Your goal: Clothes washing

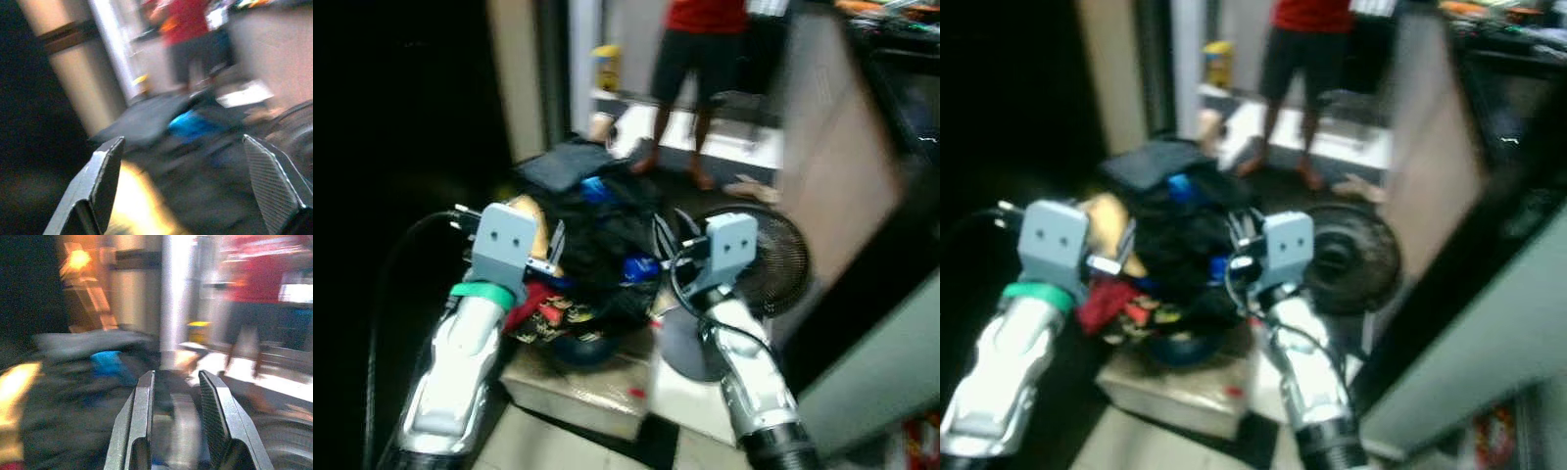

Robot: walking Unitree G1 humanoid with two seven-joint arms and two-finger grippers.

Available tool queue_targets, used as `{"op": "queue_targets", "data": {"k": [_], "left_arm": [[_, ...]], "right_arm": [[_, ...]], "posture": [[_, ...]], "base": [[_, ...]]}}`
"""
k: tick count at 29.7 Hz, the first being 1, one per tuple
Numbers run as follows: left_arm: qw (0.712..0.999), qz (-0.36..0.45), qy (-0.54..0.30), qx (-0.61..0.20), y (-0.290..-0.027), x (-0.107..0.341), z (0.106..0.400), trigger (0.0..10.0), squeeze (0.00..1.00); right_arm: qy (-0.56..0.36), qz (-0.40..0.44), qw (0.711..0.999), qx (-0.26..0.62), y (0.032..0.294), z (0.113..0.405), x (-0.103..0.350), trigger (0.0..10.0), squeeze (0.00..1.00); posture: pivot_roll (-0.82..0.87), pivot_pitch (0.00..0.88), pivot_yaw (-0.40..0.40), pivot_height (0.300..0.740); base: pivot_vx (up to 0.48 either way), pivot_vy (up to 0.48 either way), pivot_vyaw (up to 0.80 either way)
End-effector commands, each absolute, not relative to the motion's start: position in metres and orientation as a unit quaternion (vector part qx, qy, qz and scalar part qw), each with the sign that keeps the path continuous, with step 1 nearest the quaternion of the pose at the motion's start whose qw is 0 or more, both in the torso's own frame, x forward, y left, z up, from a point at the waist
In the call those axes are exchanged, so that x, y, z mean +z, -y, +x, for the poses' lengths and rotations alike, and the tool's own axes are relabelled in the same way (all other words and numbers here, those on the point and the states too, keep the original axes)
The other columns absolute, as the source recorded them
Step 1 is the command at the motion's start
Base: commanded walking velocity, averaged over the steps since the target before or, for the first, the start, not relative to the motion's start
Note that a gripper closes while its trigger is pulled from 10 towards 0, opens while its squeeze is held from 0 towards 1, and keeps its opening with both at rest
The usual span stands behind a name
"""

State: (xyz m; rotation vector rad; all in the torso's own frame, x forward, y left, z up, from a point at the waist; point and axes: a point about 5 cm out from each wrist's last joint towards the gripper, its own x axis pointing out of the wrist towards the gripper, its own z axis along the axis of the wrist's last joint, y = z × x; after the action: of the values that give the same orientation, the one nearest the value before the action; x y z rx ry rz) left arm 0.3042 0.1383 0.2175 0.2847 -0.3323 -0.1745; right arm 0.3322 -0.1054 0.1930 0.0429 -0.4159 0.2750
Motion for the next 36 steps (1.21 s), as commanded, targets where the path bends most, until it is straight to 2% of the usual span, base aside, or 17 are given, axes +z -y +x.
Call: {"op": "queue_targets", "data": {"k": [1, 12, 16, 33, 36], "left_arm": [[0.973, 0.148, 0.160, -0.076, -0.1459, 0.2161, 0.3037, 10.0, 0.00], [0.973, 0.148, 0.159, -0.076, -0.1462, 0.2158, 0.3034, 10.0, 0.00], [0.973, 0.149, 0.157, -0.076, -0.1462, 0.2154, 0.3030, 10.0, 0.00], [0.974, 0.147, 0.156, -0.075, -0.1465, 0.2149, 0.3030, 10.0, 0.00], [0.976, 0.140, 0.152, -0.072, -0.1471, 0.2142, 0.3030, 10.0, 0.00]], "right_arm": [[0.206, 0.025, 0.967, 0.146, 0.0974, 0.3315, 0.1933, 10.0, 0.00], [0.208, 0.012, 0.967, 0.145, 0.0972, 0.3312, 0.1932, 10.0, 0.00], [0.208, 0.017, 0.967, 0.144, 0.0973, 0.3310, 0.1933, 10.0, 0.00], [0.208, 0.020, 0.967, 0.147, 0.0959, 0.3309, 0.1937, 10.0, 0.00], [0.208, 0.020, 0.967, 0.147, 0.0957, 0.3309, 0.1938, 10.0, 0.00]], "posture": [[0.10, 0.021, 0.021, 0.740], [0.10, 0.027, 0.022, 0.740], [0.10, 0.028, 0.022, 0.740], [0.10, 0.028, 0.022, 0.740], [0.10, 0.028, 0.022, 0.740]], "base": [[0.307, 0.000, 0.00], [0.306, 0.000, 0.00], [0.308, 0.000, 0.78], [0.304, 0.000, 0.00], [0.000, 0.000, 0.00]]}}
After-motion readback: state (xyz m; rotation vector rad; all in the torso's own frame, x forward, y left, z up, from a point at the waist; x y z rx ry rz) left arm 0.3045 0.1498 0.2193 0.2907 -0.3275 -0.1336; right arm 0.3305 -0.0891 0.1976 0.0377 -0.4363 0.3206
